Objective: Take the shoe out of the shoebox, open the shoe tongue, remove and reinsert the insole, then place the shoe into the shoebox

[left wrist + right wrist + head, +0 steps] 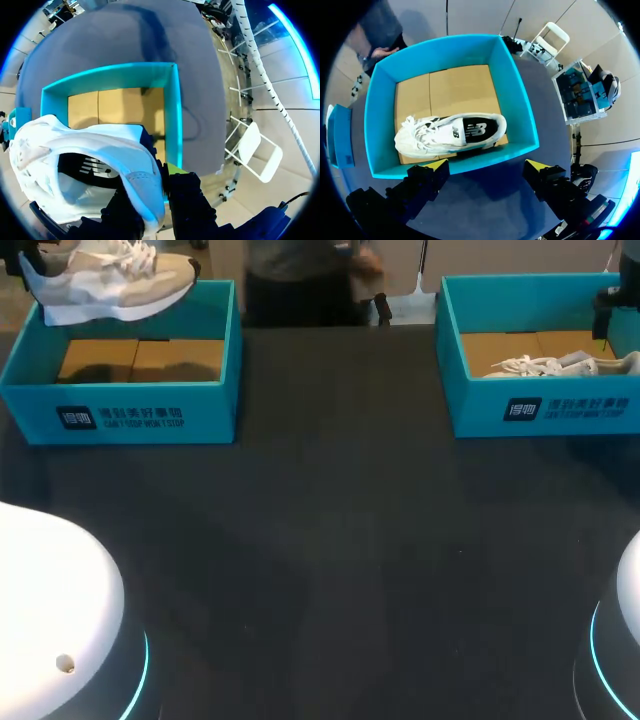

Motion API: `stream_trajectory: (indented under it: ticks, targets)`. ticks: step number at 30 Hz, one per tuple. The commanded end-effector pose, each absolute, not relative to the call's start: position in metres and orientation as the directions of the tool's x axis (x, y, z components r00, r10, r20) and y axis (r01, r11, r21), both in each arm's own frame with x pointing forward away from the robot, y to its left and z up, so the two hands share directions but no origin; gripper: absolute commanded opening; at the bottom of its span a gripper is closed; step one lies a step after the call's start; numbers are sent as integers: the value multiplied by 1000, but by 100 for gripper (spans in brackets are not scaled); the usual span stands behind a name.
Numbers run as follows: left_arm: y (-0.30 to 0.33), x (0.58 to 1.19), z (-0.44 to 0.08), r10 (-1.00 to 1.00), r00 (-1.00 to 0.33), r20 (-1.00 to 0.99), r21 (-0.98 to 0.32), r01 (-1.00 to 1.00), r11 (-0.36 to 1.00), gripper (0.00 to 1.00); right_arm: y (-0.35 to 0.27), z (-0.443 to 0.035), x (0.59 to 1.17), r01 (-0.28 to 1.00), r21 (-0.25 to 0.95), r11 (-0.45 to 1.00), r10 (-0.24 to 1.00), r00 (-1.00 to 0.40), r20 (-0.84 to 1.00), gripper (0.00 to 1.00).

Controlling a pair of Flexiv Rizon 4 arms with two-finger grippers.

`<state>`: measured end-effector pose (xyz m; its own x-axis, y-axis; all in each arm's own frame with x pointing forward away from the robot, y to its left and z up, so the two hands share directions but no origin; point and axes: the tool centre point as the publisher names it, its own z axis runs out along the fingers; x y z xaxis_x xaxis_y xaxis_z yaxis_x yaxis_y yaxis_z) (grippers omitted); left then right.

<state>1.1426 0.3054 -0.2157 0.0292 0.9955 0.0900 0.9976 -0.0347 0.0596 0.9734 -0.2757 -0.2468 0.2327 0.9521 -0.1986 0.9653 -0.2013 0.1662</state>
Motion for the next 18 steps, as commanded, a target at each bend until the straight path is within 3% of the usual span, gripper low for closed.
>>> stream_trajectory:
  ticks: [1, 13, 18]
  targets:
    - [305, 1130, -213, 995, 29, 93, 93, 995, -38, 0, -276, -247, 973, 965, 168, -201, 952, 233, -198, 100]
    - [303, 1120, -207, 996, 23, 92, 104, 994, -32, 0, -276, -247, 973, 965, 168, -201, 952, 233, -198, 100]
    - [302, 1103, -198, 991, -54, 119, 95, 995, 43, 0, -276, -247, 973, 965, 168, -201, 952, 233, -198, 100]
